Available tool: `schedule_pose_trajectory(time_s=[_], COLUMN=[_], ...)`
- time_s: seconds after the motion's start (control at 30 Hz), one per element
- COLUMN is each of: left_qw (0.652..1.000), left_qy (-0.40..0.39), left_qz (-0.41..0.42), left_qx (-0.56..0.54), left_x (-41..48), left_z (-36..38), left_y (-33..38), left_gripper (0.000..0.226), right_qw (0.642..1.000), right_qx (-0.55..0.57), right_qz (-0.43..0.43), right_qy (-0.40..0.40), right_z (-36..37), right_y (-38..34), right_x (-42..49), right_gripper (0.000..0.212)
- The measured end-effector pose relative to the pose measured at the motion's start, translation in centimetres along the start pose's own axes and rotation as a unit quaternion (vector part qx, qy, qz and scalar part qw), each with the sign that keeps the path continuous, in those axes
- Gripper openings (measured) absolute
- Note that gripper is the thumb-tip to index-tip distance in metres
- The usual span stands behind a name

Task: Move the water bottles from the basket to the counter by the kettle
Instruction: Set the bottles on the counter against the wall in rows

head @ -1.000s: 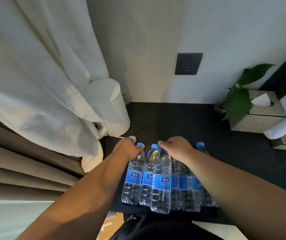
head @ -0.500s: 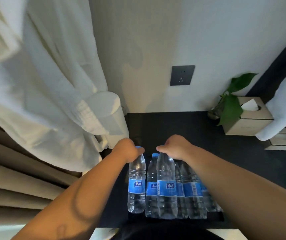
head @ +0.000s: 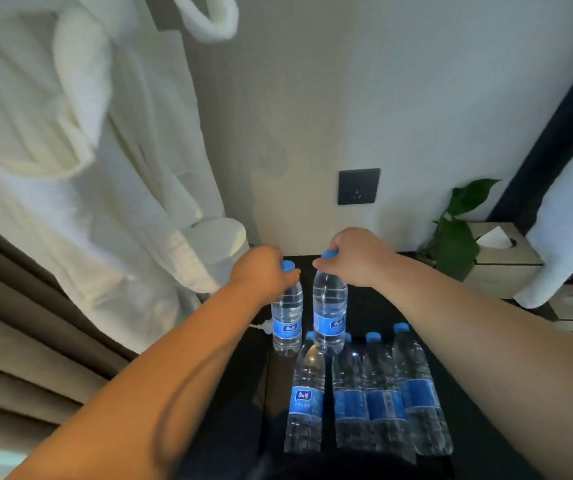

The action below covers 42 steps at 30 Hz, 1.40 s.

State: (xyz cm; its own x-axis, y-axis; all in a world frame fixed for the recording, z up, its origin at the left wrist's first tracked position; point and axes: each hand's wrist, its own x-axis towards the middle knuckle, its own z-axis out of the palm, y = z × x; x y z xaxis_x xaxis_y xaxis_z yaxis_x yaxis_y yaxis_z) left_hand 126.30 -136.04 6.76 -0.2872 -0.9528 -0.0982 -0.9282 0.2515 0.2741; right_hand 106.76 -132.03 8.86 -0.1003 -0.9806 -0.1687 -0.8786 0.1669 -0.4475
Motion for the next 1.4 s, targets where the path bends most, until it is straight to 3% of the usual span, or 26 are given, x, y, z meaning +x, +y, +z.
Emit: schedule_pose_trajectory(time_s=[0.23, 0.57, 0.83, 1.17, 1.4], left_qw=[0.999, 0.998, 1.000, 0.999, 0.996], left_qy=[0.020, 0.041, 0.006, 0.029, -0.012], left_qz=[0.001, -0.003, -0.006, -0.020, -0.058], left_qx=[-0.026, -0.046, -0.026, -0.026, -0.064], left_x=[3.1, 9.0, 12.2, 13.4, 10.8], left_z=[-2.0, -1.6, 0.4, 1.3, 3.0], left_y=[1.8, 3.3, 2.8, 2.1, 1.1], left_gripper=[0.031, 0.025, 0.025, 0.026, 0.042], right_qw=[0.996, 0.995, 0.998, 0.997, 0.997], right_qx=[-0.028, 0.001, 0.001, 0.022, 0.028], right_qz=[-0.038, -0.017, 0.010, 0.012, 0.074], right_qy=[0.072, 0.097, 0.063, 0.070, -0.014], right_z=[0.2, -0.7, 1.1, 2.4, 4.5], right_y=[0.4, 1.6, 2.8, 3.3, 5.1], right_x=[1.5, 6.8, 10.7, 12.3, 9.1], right_gripper=[0.025, 0.031, 0.027, 0.028, 0.042])
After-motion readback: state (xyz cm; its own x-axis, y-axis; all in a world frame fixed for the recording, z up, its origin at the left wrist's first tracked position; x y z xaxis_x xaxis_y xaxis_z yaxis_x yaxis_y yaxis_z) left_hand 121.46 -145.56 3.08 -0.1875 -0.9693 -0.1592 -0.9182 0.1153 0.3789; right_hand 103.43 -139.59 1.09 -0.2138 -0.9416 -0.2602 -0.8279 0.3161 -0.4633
